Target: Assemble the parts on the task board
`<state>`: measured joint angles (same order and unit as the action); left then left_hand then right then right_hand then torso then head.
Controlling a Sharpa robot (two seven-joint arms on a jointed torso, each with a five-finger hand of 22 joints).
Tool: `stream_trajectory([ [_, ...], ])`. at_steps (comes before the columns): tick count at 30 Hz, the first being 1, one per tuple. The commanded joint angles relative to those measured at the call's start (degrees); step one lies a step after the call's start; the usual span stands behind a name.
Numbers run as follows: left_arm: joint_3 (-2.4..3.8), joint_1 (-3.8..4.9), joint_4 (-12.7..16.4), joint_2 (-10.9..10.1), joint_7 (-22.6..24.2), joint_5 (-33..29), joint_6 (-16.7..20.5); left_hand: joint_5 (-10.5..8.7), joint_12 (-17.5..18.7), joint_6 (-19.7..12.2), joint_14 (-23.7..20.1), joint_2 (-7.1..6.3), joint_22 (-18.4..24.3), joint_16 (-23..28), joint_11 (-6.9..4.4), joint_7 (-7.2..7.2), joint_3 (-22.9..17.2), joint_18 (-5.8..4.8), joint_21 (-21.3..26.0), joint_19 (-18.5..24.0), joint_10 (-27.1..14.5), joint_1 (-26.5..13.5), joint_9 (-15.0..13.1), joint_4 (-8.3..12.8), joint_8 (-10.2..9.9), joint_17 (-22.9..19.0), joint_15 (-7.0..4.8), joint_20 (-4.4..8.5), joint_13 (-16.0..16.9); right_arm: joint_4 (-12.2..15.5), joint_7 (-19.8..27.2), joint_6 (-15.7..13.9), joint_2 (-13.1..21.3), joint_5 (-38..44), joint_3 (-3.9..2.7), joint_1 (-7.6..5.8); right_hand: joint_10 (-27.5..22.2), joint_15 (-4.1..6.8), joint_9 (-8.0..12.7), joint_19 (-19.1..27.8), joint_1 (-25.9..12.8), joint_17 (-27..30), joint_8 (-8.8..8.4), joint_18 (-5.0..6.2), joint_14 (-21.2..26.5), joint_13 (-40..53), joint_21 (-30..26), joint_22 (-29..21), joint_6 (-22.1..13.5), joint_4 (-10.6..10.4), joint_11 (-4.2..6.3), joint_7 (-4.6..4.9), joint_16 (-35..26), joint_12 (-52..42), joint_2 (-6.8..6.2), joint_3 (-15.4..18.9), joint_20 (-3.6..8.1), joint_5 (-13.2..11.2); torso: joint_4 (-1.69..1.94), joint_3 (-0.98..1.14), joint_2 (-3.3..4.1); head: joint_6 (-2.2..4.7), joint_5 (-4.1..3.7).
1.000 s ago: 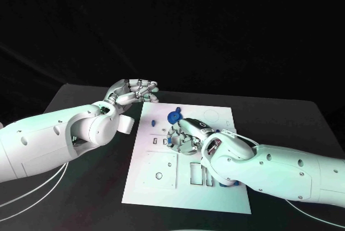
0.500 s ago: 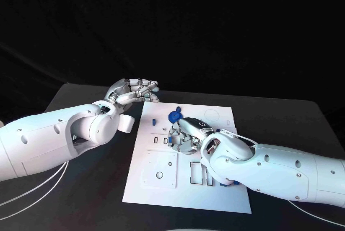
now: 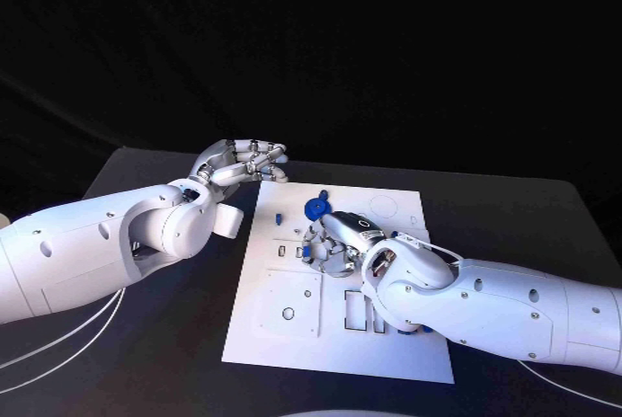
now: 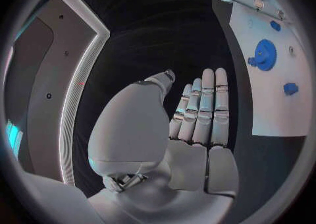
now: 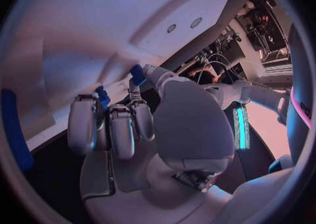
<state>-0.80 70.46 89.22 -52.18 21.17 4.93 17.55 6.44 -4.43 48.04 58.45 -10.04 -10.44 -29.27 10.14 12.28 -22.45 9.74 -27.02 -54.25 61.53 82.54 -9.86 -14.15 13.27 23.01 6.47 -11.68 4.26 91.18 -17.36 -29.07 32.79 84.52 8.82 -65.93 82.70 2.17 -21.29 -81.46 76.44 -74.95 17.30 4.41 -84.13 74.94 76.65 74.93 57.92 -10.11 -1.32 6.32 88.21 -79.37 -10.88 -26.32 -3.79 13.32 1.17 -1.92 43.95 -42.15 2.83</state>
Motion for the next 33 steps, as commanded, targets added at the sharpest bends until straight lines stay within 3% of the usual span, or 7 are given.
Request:
stream_trajectory([
  [1,0.03,0.02,0.19,0.0,0.13,0.02,-1.08,-0.13,0.14,-0.4,-0.41,0.29,-0.08,-0.37,-0.02,1.87,0.12,0.56,-0.23,0.31,-0.49,-0.14,-0.09,0.2,-0.38,0.05,-0.13,-0.11,0.08,-0.17,-0.06,0.42,-0.02,0.74,0.06,0.17,-0.27,0.28,-2.08,-0.26,-0.33,-10.92,-0.1,-0.8,-4.95,4.54,-0.17,3.96,-0.17,0.18,-0.05,-0.35,0.15,0.39,-0.2,-0.11,0.03,0.18,0.02,-0.01,0.02,-0.1,0.07],
  [6,0.03,0.02,0.21,-0.04,0.11,0.02,-1.1,-0.13,0.14,-0.4,-0.41,0.29,-0.08,-0.37,-0.02,1.87,0.12,0.56,-0.23,0.31,-0.49,-0.14,-0.09,0.2,-0.38,0.05,-0.13,-0.11,0.08,-0.34,-0.07,0.67,0.01,0.73,0.06,0.2,-0.45,0.19,-2.01,-0.21,-0.37,-10.92,-0.2,-0.79,-4.95,4.35,-0.27,3.91,-0.55,0.3,-0.17,-0.21,0.15,0.62,-0.42,-0.22,-0.02,0.19,-0.05,0.0,-0.03,-0.22,0.14],
  [11,0.03,0.02,0.19,-0.05,0.06,0.02,-1.19,-0.13,0.14,-0.4,-0.41,0.29,-0.08,-0.37,-0.02,1.87,0.12,0.56,-0.23,0.31,-0.49,-0.14,-0.09,0.2,-0.38,0.05,-0.13,-0.11,0.08,-0.33,-0.08,0.75,0.08,0.87,0.06,0.21,-0.72,-0.03,-1.88,-0.18,-0.29,-10.93,-0.28,-0.78,-4.95,4.16,-0.39,3.9,-1.16,0.96,-0.44,0.11,0.15,0.92,-1.64,-0.24,-0.18,0.15,-0.05,0.03,-0.07,-0.28,0.15],
  [26,0.03,0.02,0.15,-0.08,-0.08,0.02,-1.31,-0.14,0.12,-0.44,-0.56,0.3,-0.1,-0.58,-0.02,1.86,0.21,0.57,-0.31,0.41,-0.53,-0.24,-0.14,0.17,-0.39,0.18,-0.12,-0.15,0.1,-0.21,-0.18,0.7,0.14,1.03,0.06,0.22,-1.64,-0.48,-1.49,0.02,-0.92,-10.83,-0.77,-0.71,-4.92,3.21,-0.83,3.68,-2.55,1.07,-0.98,0.74,0.1,2.06,-2.74,-0.13,-0.54,0.16,-0.07,0.02,-0.04,-0.38,0.24],
  [32,0.03,0.02,0.12,-0.07,-0.11,0.02,-1.33,-0.14,0.12,-0.44,-0.56,0.3,-0.1,-0.58,-0.02,1.86,0.21,0.57,-0.31,0.41,-0.53,-0.24,-0.14,0.17,-0.39,0.18,-0.12,-0.15,0.1,-0.15,-0.08,0.34,0.1,1.04,0.06,0.22,-2.73,-0.93,-1.16,0.2,-2.17,-10.72,-1.15,-0.64,-4.88,2.07,-1.23,3.49,-3.78,0.45,-1.48,1.27,0.05,3.39,-3.66,0.59,-0.94,0.12,-0.05,0.02,-0.05,-0.39,0.23],
  [33,0.03,0.02,0.12,-0.06,-0.11,0.02,-1.34,-0.14,0.12,-0.44,-0.56,0.3,-0.1,-0.58,-0.02,1.86,0.21,0.57,-0.31,0.41,-0.53,-0.24,-0.14,0.17,-0.39,0.18,-0.12,-0.15,0.1,-0.15,-0.07,0.29,0.1,1.04,0.06,0.22,-3.08,-1.12,-1.06,0.26,-3.18,-10.69,-1.2,-0.61,-4.87,1.7,-1.39,3.44,-4.28,-0.25,-1.68,1.39,0.03,3.81,-4.41,1.83,-1.18,0.08,-0.05,0.02,-0.05,-0.39,0.23],
])
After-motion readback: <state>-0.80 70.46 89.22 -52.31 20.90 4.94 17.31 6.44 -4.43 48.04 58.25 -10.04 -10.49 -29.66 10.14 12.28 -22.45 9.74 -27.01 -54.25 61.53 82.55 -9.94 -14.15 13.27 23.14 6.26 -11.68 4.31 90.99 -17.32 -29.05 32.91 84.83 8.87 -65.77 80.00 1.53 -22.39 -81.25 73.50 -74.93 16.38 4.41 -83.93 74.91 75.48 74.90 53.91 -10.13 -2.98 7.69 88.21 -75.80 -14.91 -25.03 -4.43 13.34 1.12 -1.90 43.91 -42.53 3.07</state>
